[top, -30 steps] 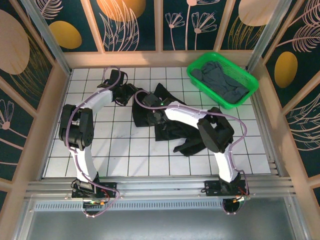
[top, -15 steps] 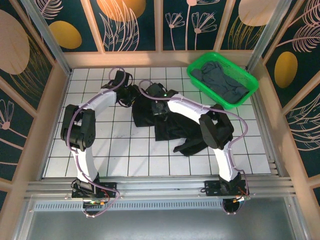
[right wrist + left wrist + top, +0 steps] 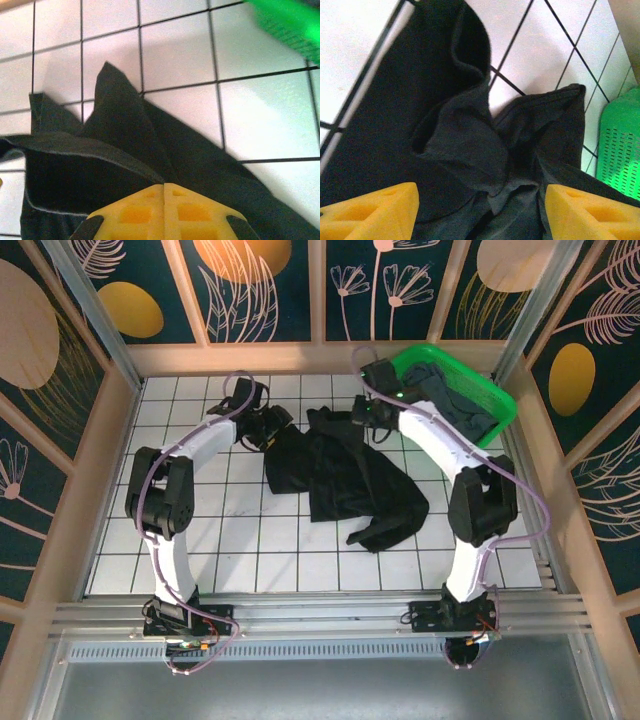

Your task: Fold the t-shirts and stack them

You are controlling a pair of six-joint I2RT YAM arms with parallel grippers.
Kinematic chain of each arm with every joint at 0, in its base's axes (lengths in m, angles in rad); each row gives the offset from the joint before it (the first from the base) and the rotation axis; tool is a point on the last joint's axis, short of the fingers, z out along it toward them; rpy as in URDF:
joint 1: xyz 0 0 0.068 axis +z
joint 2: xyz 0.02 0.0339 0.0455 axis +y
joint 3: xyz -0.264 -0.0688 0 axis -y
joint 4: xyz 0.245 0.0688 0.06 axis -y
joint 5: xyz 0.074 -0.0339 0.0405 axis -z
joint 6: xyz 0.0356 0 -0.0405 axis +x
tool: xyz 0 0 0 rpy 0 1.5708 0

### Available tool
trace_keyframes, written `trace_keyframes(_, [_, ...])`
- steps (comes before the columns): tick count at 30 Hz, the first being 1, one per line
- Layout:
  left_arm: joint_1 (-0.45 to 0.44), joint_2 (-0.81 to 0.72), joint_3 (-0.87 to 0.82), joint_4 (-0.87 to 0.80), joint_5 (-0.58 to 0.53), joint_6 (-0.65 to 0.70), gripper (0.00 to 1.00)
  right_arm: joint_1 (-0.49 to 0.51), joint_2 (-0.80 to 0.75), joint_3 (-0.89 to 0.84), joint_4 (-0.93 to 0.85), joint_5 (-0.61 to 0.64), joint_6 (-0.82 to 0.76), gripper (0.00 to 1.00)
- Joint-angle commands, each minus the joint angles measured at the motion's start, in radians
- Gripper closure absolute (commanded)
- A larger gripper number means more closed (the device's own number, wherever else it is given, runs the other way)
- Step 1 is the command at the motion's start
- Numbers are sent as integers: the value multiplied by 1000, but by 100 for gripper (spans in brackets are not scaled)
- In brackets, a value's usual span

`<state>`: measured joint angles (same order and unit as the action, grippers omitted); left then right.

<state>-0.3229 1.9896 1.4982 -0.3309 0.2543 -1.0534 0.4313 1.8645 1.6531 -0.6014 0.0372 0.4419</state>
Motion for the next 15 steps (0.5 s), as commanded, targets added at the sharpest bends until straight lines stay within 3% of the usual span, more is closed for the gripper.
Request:
trace_keyframes(1, [-10, 58, 56, 12, 17, -23, 32, -58, -30, 13, 13, -76, 33, 100])
trace_keyframes(8, [-17, 142, 166, -39, 18, -64, 32, -165, -68, 57, 32, -111, 52, 100])
trace_keyframes(15, [-44, 175, 234, -73, 8, -92, 25, -257, -126, 120, 66, -150, 49, 100])
